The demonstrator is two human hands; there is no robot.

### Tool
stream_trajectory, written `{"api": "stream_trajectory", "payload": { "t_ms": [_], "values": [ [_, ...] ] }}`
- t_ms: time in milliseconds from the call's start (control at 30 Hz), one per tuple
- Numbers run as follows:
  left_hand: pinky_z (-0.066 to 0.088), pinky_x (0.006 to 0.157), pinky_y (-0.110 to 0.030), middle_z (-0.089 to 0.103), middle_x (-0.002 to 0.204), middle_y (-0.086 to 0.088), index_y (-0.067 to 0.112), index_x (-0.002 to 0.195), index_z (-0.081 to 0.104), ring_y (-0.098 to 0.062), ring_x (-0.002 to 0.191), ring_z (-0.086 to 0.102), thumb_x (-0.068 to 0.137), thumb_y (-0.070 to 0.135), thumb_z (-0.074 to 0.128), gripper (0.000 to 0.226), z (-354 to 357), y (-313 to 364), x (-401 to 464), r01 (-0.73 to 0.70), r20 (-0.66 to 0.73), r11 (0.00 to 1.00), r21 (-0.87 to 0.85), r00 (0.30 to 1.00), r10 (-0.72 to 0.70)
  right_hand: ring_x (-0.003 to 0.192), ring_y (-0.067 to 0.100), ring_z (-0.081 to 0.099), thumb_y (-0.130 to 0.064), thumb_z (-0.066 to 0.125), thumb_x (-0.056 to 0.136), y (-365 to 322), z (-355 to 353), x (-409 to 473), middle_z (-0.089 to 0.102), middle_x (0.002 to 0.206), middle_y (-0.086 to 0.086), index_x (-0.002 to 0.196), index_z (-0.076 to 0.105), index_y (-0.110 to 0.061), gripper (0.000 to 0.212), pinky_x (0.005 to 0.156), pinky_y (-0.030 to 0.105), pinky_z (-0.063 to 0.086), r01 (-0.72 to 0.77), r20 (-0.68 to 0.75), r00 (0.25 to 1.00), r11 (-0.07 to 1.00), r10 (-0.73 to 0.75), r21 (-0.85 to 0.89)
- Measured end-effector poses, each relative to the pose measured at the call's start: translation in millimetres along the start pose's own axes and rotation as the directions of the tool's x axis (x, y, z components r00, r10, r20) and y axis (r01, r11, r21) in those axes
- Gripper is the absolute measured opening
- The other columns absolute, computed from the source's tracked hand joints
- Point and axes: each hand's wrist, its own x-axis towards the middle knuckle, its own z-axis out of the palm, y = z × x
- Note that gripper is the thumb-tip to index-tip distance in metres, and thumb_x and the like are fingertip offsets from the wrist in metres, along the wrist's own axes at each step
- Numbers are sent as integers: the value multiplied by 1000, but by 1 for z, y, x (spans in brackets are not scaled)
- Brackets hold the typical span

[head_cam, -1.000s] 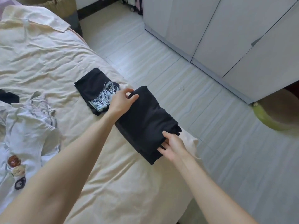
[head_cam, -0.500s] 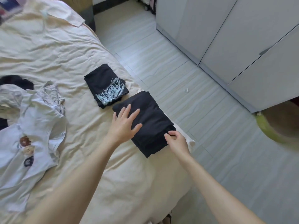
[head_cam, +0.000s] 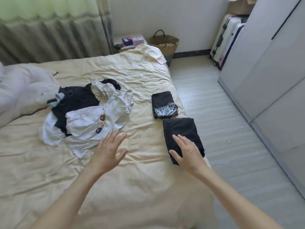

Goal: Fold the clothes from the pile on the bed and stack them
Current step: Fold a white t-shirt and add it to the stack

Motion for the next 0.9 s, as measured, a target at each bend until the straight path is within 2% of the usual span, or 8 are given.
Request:
{"api": "stream_trajectory", "payload": {
  "t_ms": [200, 333, 400, 433, 567, 667, 800, 900],
  "values": [
    [12, 115, -37, 12, 158, -2, 28, 149, 21, -21, 146, 7, 94, 42, 50, 64, -21, -53, -74, 222, -92, 971, -83, 969, -229, 141, 18, 25, -42, 49, 95, -88, 17, 31, 32, 152, 3, 146, 31, -20, 59, 114, 36, 20, 279, 41, 960, 958, -277, -65],
    [9, 117, -33, 7, 158, 2, 30, 150, 11, -17, 146, 3, 93, 57, 31, 66, -9, -104, -117, 346, -16, 935, -79, 937, -349, 140, 18, 25, -44, 48, 94, -143, 49, 48, 31, 152, -1, 146, 30, -22, 59, 114, 33, 20, 381, 117, 920, 922, -373, -60],
    [9, 118, -34, 8, 158, 4, 28, 150, 9, -14, 146, 2, 81, 66, 9, 78, -6, -129, -127, 362, -8, 928, -85, 931, -364, 142, 17, 22, -46, 46, 95, -164, 68, 59, 27, 154, -1, 147, 28, -23, 60, 114, 33, 19, 380, 163, 917, 922, -365, -75],
    [9, 118, -34, 7, 158, 4, 28, 150, 9, -14, 146, 2, 79, 66, 7, 80, -5, -142, -130, 378, -9, 921, -98, 925, -381, 143, 17, 20, -46, 45, 95, -174, 78, 65, 25, 155, -1, 147, 28, -24, 59, 115, 34, 19, 375, 185, 916, 923, -355, -84],
    [8, 116, -34, 5, 158, 2, 29, 150, 8, -15, 146, 5, 97, 45, 40, 64, 6, -196, -127, 436, 14, 884, -167, 898, -440, 141, 18, 24, -45, 46, 95, -212, 123, 90, 27, 154, -2, 147, 29, -24, 58, 113, 32, 21, 329, 218, 929, 938, -300, -111],
    [4, 116, -36, -2, 159, 3, 32, 150, 2, -14, 146, -2, 98, 45, 35, 63, 24, -232, -116, 469, 123, 869, -154, 882, -455, 140, 17, 27, -45, 45, 96, -229, 158, 108, 30, 152, -2, 146, 30, -23, 57, 111, 31, 23, 292, 287, 927, 946, -243, -140],
    [4, 117, -37, -4, 159, 1, 30, 151, 4, -18, 146, -4, 99, 45, 33, 62, 53, -265, -94, 487, 232, 867, -111, 861, -454, 140, 20, 28, -41, 46, 96, -231, 197, 134, 32, 152, 5, 147, 29, -20, 57, 112, 31, 23, 169, 379, 919, 976, -106, -136],
    [0, 116, -41, -7, 159, 1, 30, 151, 1, -19, 146, -8, 99, 45, 31, 61, 83, -282, -74, 482, 334, 875, -55, 834, -438, 134, 24, 36, -35, 48, 96, -223, 225, 161, 40, 146, 6, 144, 36, -17, 52, 103, 29, 28, 40, 409, 912, 992, 11, -116]
  ]
}}
